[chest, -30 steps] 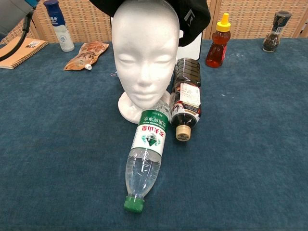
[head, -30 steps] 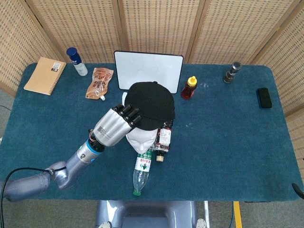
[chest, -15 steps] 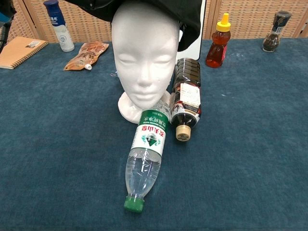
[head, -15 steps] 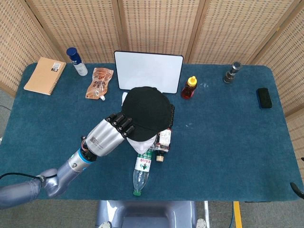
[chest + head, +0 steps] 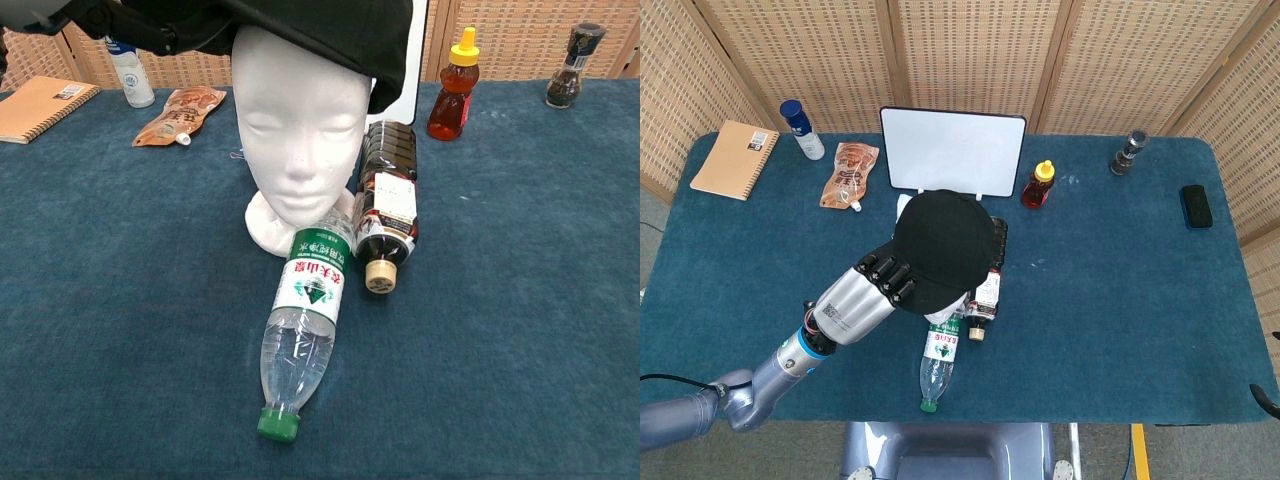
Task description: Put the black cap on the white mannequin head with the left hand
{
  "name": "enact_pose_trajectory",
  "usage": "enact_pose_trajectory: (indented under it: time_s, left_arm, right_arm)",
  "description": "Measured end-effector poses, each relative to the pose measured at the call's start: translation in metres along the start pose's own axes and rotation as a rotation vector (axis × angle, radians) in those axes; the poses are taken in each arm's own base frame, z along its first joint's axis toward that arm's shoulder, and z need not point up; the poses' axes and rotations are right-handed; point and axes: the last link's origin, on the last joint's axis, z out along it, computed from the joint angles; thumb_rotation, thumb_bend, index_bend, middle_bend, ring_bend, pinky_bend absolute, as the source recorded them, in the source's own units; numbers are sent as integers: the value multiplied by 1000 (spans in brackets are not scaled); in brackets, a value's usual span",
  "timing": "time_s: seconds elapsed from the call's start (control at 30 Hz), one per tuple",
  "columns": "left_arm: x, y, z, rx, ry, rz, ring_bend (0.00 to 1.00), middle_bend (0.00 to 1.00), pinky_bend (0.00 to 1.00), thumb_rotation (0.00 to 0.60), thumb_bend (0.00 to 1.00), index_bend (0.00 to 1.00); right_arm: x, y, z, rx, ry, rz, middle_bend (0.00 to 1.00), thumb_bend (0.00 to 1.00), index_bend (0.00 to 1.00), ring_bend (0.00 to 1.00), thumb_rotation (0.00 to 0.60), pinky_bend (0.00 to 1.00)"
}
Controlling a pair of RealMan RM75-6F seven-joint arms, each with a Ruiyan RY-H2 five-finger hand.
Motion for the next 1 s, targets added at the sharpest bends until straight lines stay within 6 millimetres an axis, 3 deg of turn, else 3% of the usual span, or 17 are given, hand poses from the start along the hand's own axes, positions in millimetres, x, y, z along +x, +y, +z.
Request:
enact_pose_trajectory:
  time_s: [0.2,0.4,0.67,0.83,1.0]
  left_arm:
    - [-1,8,-8,-9,-26,-14,520,568,787,600,618,864]
    - [0,11,-12,-11,-45,-16,494,568,738,600,494,828]
    - [3,15,-18,-6,-92,-17,352,460,600,600,220,543]
    - [5,15,-23,19,-149,-9,264,370,537,600,154,402]
    - [9,14,-27,43,-186,-9,218,316,512,600,127,331]
  right_arm:
    - [0,1,0,0,-1,1,294,198,243,290,600,313]
    - [0,1,1,-1,0,2,294,198,244,290,600,314]
    - [-1,1,1,1,1,3,294,198,243,290,600,313]
    - [-2,2,1,-2,-1,5,294,199,244,290,600,313]
    - [-1,2,1,-1,0,7,294,199,244,290,600,314]
